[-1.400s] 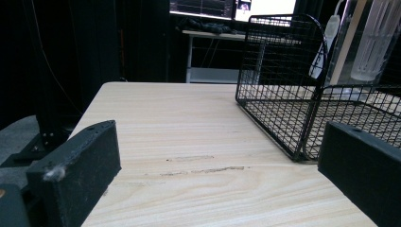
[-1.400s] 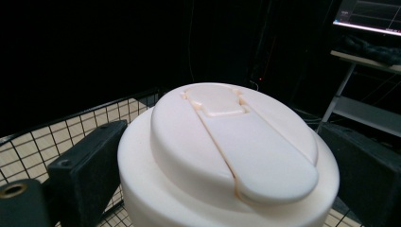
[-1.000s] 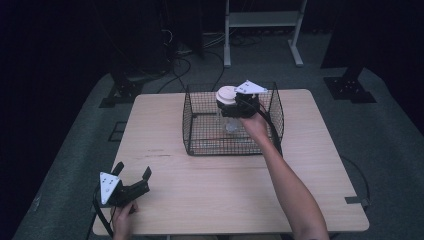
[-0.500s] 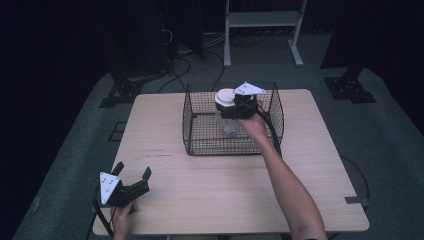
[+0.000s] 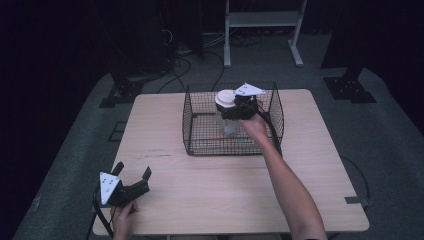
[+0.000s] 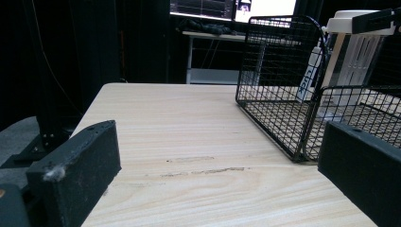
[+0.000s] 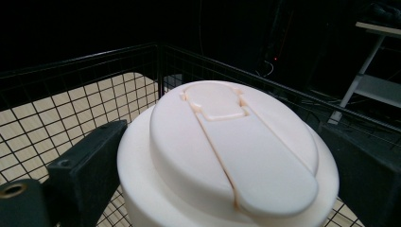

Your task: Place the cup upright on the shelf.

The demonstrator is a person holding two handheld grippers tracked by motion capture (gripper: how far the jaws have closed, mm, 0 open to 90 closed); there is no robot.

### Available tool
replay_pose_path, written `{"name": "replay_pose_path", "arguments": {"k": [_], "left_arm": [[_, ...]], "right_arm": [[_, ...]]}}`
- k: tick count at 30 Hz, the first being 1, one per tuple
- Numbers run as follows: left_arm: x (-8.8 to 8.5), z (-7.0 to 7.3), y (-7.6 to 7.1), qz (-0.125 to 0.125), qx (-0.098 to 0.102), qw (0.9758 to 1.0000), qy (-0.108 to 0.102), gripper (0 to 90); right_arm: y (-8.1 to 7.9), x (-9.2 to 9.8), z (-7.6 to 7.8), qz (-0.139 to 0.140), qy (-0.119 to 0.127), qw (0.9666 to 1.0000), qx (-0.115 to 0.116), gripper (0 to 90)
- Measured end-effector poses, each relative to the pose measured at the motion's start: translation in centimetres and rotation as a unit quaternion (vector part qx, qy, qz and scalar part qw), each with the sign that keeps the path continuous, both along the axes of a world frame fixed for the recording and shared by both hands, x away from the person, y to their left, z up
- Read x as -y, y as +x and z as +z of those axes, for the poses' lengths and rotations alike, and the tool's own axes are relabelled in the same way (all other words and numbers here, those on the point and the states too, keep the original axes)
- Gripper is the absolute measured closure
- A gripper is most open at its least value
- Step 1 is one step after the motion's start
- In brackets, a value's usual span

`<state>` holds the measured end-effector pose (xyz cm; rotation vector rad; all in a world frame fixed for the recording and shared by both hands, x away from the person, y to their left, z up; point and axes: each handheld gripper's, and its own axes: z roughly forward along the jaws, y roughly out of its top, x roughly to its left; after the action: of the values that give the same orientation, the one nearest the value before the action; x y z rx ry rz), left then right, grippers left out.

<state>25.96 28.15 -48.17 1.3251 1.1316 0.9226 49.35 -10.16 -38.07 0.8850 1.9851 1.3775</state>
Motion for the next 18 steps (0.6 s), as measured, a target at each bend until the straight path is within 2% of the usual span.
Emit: {"name": "replay_pose_path", "arguments": {"k": [18], "left_arm": [[0.04, -0.01, 0.0, 0.0, -0.001, 1.0, 0.001, 0.0]], "right_arm": [[-0.42, 0.45, 0.18, 0.007, -0.006, 0.9999, -0.006, 4.6]]}}
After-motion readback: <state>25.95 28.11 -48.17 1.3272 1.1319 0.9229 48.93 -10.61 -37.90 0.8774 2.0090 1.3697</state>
